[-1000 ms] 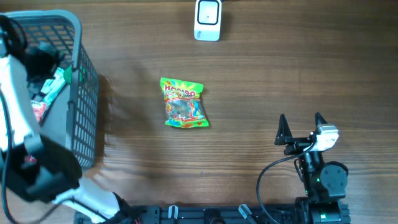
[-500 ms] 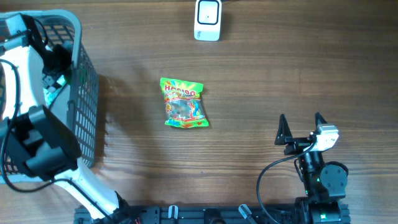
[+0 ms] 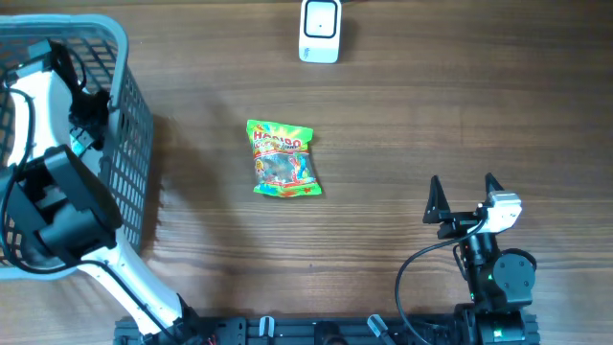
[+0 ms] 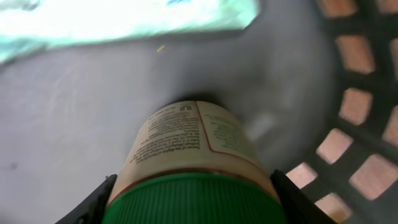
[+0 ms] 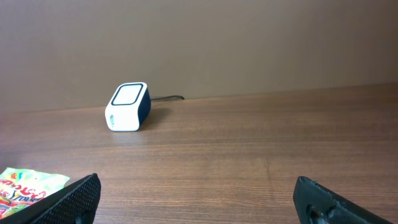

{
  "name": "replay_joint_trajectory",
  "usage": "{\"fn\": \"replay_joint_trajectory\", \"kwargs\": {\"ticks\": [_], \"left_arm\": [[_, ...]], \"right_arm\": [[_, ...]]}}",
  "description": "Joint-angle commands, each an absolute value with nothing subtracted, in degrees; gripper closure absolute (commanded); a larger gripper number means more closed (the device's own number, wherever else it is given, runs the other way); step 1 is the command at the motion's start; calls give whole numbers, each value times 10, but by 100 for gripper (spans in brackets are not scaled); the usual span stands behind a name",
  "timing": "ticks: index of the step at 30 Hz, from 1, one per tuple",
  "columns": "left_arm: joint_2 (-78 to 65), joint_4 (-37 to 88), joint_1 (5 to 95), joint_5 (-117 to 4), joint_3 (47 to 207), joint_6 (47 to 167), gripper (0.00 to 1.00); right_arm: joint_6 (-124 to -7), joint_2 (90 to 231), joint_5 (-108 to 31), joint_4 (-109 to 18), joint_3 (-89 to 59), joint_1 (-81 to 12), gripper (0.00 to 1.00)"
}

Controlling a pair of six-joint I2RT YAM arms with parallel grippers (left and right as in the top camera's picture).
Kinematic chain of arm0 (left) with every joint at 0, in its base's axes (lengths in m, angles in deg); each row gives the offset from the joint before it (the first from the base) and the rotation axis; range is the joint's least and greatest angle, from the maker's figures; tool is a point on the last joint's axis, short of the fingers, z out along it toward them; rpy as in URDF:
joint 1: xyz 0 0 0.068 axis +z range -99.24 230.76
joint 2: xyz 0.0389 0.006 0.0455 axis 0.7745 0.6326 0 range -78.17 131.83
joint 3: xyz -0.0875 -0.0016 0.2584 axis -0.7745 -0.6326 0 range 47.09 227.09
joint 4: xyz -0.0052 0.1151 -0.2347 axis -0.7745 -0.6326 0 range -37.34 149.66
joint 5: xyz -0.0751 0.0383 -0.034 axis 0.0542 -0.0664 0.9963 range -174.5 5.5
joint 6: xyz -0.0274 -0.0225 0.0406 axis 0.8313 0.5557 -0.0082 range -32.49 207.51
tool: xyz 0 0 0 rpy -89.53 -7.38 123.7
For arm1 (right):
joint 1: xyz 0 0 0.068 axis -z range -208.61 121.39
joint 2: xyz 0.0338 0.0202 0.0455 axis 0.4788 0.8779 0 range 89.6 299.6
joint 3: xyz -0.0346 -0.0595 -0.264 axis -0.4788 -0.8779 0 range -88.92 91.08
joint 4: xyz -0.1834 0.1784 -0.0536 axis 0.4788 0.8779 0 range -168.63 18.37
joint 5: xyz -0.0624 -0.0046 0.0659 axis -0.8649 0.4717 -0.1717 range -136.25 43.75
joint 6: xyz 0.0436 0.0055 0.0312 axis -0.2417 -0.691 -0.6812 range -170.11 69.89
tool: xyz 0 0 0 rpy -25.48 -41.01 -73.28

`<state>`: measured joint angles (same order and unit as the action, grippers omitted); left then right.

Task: Scan the item barcode
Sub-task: 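Grasp the green-lidded jar in the basket and set it beside the bag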

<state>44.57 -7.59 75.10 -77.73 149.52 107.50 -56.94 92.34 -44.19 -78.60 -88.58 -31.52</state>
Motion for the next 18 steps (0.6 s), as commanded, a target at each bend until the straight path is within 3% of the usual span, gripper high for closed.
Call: {"fn": "replay_joint_trajectory", "kwargs": {"ticks": [1,5,8,13,16,18], "left_arm": [[377,-132,783,-775,1596,1073,62],[271,-223,801,-758,1780,1111,60],[178,-217,754,-630,1799,1136,58],[153,-199,461,-639,1792,1150,56],[232,-201,290,-729,1768,1150,56],[301,-198,229,-731,1748,1157,55]], "right_arm": [[-577,923,-445,-788,-886,-318,0],[-577,923,-445,-788,-886,-318,0],[-577,923,-445,-788,-886,-318,0],[-577,923,-445,-788,-886,-318,0],[-577,923,-445,-788,-886,-318,0],[-577,923,-445,-788,-886,-318,0]]}}
